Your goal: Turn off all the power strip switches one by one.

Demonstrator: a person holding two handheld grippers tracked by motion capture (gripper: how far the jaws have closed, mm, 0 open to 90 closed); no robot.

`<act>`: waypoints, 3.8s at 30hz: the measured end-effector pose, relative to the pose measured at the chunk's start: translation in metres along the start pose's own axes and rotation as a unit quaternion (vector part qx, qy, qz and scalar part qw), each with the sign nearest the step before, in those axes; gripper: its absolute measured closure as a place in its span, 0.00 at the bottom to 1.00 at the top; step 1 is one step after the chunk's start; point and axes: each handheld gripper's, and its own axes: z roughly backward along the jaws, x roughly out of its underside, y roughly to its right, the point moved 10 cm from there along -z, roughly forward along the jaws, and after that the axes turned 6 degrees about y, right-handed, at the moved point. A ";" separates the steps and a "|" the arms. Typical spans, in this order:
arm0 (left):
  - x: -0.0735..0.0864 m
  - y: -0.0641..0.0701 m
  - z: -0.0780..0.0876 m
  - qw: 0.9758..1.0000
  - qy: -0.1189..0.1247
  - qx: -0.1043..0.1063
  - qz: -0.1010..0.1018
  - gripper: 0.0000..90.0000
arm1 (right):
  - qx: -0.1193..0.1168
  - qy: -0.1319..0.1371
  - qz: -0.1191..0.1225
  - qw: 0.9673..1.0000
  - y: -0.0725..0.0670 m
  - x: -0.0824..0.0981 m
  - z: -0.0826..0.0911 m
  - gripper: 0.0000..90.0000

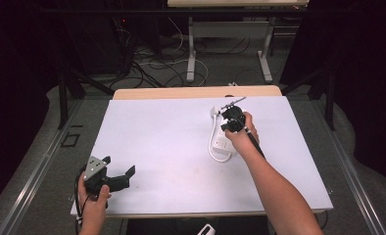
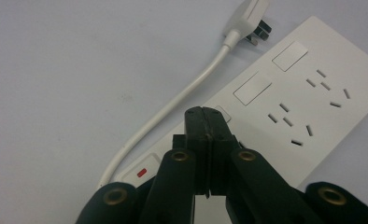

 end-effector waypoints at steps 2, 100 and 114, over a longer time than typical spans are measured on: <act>0.000 0.000 0.000 1.000 0.000 0.000 0.001 0.01 | 0.007 0.000 0.001 1.000 0.004 -0.001 -0.001 1.00; 0.000 -0.005 -0.001 1.000 0.002 -0.004 0.004 0.01 | 0.033 0.001 -0.024 0.999 0.030 -0.018 -0.040 1.00; 0.001 -0.006 0.000 1.000 -0.001 -0.008 0.008 0.01 | 0.046 0.004 -0.041 0.998 0.043 -0.022 -0.047 1.00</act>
